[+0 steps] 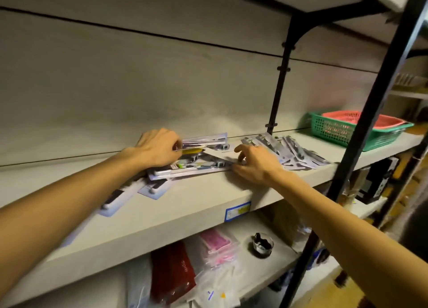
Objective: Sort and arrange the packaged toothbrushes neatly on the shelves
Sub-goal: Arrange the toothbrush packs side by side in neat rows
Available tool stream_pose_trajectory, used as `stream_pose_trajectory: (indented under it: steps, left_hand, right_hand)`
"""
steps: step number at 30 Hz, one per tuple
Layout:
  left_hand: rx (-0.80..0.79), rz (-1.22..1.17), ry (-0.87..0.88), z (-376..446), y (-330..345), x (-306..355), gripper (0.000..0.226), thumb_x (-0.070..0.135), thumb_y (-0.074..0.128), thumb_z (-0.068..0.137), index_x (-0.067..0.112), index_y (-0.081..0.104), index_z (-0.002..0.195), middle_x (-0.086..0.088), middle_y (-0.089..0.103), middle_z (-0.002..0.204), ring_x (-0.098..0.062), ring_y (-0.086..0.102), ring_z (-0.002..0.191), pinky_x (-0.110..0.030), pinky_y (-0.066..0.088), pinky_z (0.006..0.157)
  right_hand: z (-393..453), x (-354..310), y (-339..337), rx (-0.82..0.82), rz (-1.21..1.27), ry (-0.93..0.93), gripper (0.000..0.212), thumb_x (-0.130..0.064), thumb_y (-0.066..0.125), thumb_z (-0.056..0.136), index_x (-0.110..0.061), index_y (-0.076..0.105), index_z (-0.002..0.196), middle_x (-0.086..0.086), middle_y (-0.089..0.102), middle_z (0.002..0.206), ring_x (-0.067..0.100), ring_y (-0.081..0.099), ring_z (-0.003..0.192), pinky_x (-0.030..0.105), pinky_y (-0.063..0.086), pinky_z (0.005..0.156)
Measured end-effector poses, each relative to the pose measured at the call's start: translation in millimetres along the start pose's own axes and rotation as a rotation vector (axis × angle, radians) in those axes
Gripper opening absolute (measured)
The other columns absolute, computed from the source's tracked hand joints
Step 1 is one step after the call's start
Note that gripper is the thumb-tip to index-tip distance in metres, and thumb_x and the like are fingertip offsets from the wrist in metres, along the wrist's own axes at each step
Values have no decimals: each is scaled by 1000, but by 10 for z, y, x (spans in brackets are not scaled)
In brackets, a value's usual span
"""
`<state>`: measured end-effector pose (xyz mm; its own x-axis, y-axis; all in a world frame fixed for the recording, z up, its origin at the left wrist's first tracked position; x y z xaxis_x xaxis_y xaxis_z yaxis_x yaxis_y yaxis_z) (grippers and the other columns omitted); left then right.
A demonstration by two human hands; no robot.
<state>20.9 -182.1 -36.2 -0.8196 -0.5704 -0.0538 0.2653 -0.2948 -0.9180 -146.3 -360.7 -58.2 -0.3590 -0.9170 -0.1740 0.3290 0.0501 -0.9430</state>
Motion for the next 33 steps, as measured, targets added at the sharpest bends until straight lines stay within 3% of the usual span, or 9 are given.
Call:
stream_pose_trajectory:
  steps: [6, 11, 14, 19, 22, 25, 28, 30, 33]
  left_hand:
    - [30, 38, 76, 267, 52, -127, 20, 38, 59, 92, 26, 71, 100, 0, 73, 95, -28, 66, 85, -34, 52, 67]
    - [75, -92, 14, 440, -16, -324, 20, 39, 57, 94, 26, 70, 86, 6, 65, 69, -20, 61, 65, -35, 53, 61]
    - [90, -178, -20, 503, -64, -378, 24, 40, 53, 98, 26, 70, 89, 7, 70, 74, -17, 64, 67, -35, 56, 66]
    - [184, -206, -90, 538, -211, -354, 26, 40, 51, 100, 22, 66, 89, 1, 69, 76, -22, 61, 67, -29, 45, 58]
    - [208, -315, -195, 518, -288, -337, 22, 40, 51, 98, 23, 64, 91, -3, 69, 82, -26, 61, 73, -33, 46, 63]
    - [246, -626, -347, 465, -316, -313, 24, 32, 53, 97, 13, 68, 92, -10, 70, 84, -25, 61, 77, -38, 51, 74]
    - [278, -1052, -547, 332, -264, -218, 23, 19, 55, 97, 12, 64, 77, -6, 65, 64, -21, 58, 60, -24, 46, 59]
    - [214, -1220, -654, 214, -203, -108, 26, 26, 59, 96, 14, 62, 73, -3, 65, 55, -18, 60, 48, -17, 45, 46]
    - [143, -1311, -726, 16, -112, 64, 18, 26, 68, 91, 13, 64, 80, -7, 67, 62, -18, 62, 49, -23, 50, 52]
  right_hand:
    - [344, 100, 16, -19, 42, -72, 25, -35, 60, 91, -20, 76, 103, 3, 75, 98, 22, 67, 82, 41, 57, 74]
    - [543, 247, -85, 66, 173, -75, 27, -24, 56, 90, -7, 68, 73, 12, 65, 68, 20, 51, 60, 33, 41, 55]
    - [623, 326, -120, 72, 353, -43, 30, -26, 60, 90, -3, 69, 74, 11, 63, 64, 13, 43, 56, 29, 36, 53]
    - [662, 433, -99, 127, 702, 59, 23, -25, 59, 90, -12, 75, 79, -5, 65, 62, 10, 54, 57, 25, 43, 58]
    - [637, 461, -66, 129, 900, 149, 22, -23, 58, 93, -15, 73, 79, -3, 68, 62, 13, 62, 53, 26, 50, 51]
    - [592, 464, -71, 119, 1103, 248, 20, -19, 57, 93, -14, 70, 79, 1, 65, 56, 15, 62, 47, 28, 51, 45]
    - [551, 438, -72, 79, 1234, 355, 18, -27, 60, 93, -14, 66, 82, 0, 63, 61, 18, 57, 54, 23, 46, 47]
    - [529, 381, -42, 18, 1295, 375, 18, -33, 64, 91, -17, 64, 82, -9, 59, 55, 12, 51, 55, 21, 38, 47]
    - [493, 220, -13, -39, 1410, 246, 15, -19, 67, 87, -13, 68, 100, -9, 63, 67, 15, 56, 67, 21, 41, 56]
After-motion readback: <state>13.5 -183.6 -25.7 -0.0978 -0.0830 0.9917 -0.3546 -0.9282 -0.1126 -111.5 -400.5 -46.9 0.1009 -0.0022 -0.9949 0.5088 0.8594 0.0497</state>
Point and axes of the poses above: each hand's wrist, its own z-axis towards the middle knuckle, its own y-axis out of the palm, x = y × z, the point moved 6 cm from there along z, towards the middle knuckle
